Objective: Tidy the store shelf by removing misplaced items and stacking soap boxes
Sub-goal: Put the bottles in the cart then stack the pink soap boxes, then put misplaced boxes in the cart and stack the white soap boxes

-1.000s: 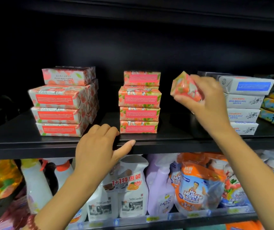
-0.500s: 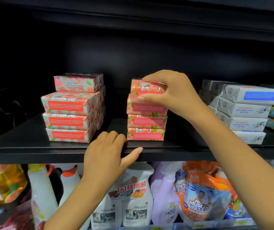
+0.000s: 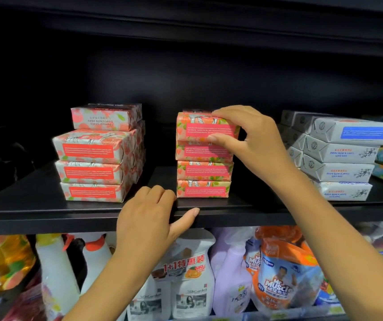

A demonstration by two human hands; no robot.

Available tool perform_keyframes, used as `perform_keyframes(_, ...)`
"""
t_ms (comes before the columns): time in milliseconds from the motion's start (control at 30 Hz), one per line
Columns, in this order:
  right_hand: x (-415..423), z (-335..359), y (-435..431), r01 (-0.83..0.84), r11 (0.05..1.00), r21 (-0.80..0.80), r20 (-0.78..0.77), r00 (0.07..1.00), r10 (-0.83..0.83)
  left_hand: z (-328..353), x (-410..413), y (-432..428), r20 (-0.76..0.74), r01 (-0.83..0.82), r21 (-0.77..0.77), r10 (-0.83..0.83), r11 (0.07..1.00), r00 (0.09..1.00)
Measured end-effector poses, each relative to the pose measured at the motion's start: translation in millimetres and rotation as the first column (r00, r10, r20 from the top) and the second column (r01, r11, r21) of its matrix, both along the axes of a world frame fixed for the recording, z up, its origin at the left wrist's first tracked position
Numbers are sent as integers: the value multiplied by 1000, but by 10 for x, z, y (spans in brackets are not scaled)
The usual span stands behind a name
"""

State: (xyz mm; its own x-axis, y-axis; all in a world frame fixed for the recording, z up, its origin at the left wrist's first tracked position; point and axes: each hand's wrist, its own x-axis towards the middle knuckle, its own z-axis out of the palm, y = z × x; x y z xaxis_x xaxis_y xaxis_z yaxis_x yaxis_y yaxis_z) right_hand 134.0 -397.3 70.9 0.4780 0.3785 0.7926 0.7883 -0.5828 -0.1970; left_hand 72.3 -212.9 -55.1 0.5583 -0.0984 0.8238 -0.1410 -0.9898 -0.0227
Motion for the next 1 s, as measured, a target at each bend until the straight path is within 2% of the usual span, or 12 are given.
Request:
perform_keyframes(200,-33,28,41,51,998,-32,-46,998,-53,7,-41,-9,-17,27,-6,-27,1000,999)
perform_keyframes(333,-78,-19,22,72,997,-24,-35,997,-73,37,-93,12,-18,87,-74,-88,993,996)
perform_keyframes(400,-135,-78,-74,79,996,31,27,996,-80,61,-134,17,35,152,-91,-149,984,988)
perform_keyframes(500,-235,-184,-396,141,977,163,151,975,-166,116,-154,-139,150,284,-29,-276,959,949)
perform_keyframes(567,-264,-223,-700,214,946,242,218,939,-268,150,-117,-339,142,376,2,-373,926,917)
perform_keyframes(633,-234,-210,-1054,304,910,283,220,902,-370,173,-45,-566,75,416,14,-416,909,906)
perform_keyframes(700,-154,-160,-1413,423,873,242,174,866,-468,184,50,-788,-3,426,24,-426,904,905)
perform_keyframes(800,15,-81,-1834,536,844,31,73,841,-537,179,209,-1125,-80,419,20,-416,908,906)
perform_keyframes(900,187,-14,-2046,516,844,-145,15,854,-520,170,361,-1406,-99,366,-13,-366,930,925)
perform_keyframes(1000,317,8,-2142,461,873,-161,84,888,-453,155,426,-1605,-131,225,-31,-228,974,965)
